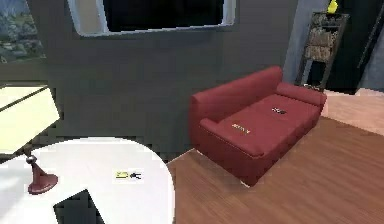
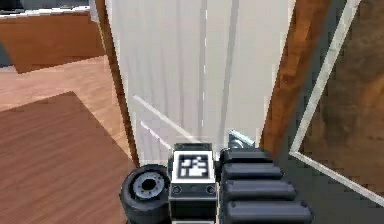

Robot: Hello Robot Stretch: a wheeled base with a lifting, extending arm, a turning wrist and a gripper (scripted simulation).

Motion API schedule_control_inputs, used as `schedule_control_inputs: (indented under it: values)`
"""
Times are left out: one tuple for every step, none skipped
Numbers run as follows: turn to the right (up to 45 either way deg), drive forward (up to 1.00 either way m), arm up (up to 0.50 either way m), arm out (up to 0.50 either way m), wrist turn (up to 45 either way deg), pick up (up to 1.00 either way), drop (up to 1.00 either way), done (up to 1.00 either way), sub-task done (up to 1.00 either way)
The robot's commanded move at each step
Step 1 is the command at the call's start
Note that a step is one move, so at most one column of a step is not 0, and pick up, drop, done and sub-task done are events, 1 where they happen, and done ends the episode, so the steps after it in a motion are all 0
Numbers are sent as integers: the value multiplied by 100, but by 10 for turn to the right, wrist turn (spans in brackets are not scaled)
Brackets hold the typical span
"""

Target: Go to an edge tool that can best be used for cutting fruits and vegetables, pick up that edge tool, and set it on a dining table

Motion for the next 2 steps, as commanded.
schedule_control_inputs:
  values:
    - [-450,0,0,0,0,0,0,0,0]
    - [-450,0,0,0,0,0,0,0,0]
